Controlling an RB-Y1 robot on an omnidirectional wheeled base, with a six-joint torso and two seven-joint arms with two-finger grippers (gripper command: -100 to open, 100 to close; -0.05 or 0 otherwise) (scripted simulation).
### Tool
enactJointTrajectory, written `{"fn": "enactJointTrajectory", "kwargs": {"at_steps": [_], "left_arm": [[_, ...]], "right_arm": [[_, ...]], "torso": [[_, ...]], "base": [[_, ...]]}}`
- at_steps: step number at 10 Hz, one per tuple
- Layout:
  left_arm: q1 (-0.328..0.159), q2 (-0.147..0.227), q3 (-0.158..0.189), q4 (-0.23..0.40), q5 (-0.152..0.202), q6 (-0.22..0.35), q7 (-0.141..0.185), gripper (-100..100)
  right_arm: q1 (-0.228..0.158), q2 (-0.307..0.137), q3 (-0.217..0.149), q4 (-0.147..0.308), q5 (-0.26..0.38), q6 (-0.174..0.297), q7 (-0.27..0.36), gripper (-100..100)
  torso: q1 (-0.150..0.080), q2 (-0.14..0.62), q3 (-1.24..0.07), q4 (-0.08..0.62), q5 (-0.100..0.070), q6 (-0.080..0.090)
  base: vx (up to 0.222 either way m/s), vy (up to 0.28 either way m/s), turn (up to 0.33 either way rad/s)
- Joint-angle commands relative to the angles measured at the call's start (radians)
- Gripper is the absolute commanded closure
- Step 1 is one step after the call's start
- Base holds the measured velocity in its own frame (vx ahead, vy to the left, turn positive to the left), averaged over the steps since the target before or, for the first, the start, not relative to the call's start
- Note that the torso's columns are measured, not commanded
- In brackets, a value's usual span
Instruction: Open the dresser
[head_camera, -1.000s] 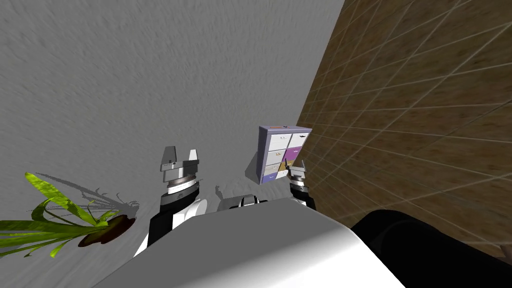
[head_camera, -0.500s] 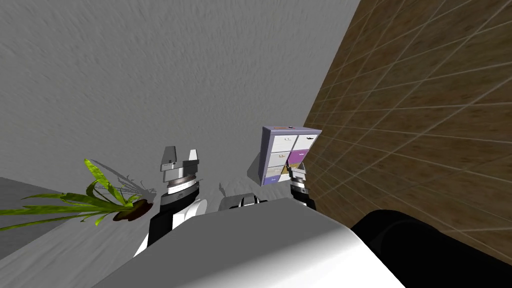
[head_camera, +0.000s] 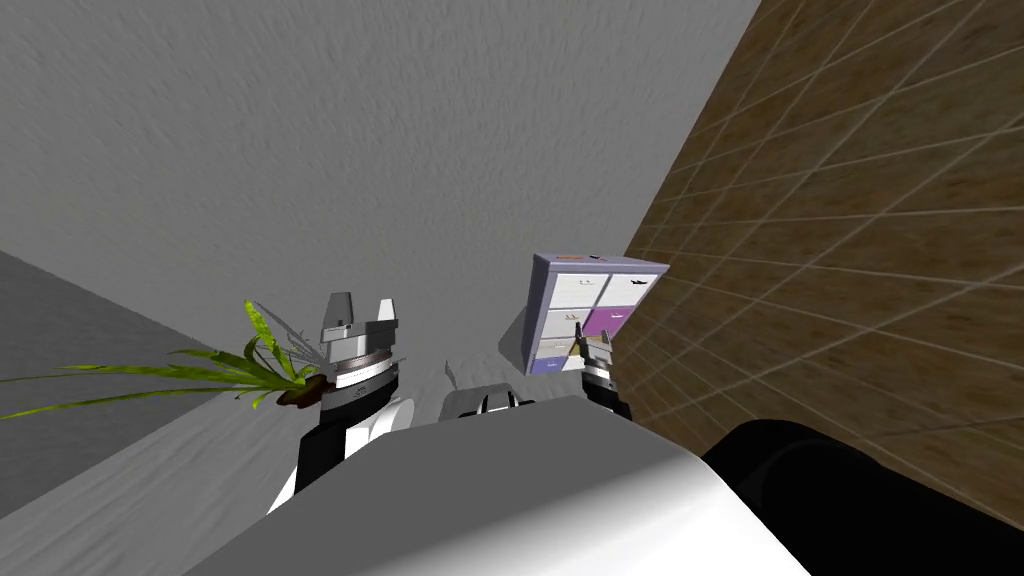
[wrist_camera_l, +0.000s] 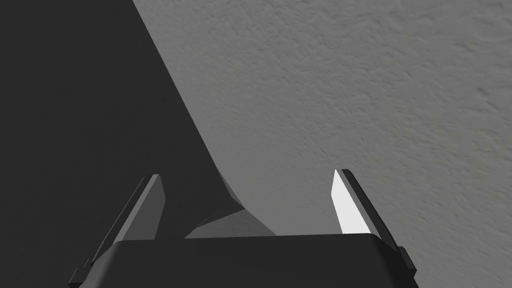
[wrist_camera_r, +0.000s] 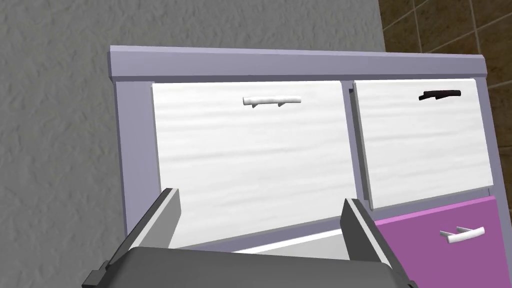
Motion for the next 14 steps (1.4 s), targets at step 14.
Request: {"fn": "enactJointTrajectory", "kwargs": {"at_steps": [14], "left_arm": [[0.0, 0.0, 0.0, 0.0, 0.0, 0.0, 0.0, 0]], "right_arm": [[0.017, 0.003, 0.002, 0.126, -0.19, -0.037, -0.42, -100]], "torso": [[0.001, 0.0, 0.0, 0.0, 0.0, 0.0]], "base": [[-0.002, -0.058, 0.161]]}}
